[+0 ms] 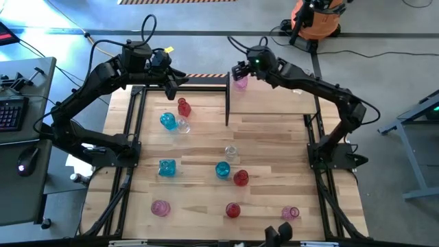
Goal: Sort vases onto shelf
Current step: Put the middle red vase on the shelf
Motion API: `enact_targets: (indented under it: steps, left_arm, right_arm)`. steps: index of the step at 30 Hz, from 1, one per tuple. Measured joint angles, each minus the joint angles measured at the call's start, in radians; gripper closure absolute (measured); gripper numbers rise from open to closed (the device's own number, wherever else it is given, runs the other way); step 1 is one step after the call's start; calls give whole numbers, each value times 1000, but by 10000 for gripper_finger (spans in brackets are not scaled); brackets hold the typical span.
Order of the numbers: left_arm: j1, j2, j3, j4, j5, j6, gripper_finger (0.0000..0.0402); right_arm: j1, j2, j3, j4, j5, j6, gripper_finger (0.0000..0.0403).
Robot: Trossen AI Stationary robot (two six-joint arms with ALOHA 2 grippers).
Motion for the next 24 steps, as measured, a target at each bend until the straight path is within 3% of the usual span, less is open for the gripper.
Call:
enact_targets:
  steps: [7,24]
  left_arm:
    - [0,0,0,0,0,0,289]
    - [0,0,0,0,0,0,289]
  right_arm:
    - [13,-72,0,-56,-12,23,198]
    - [188,-148,0,-339,-213,249,198]
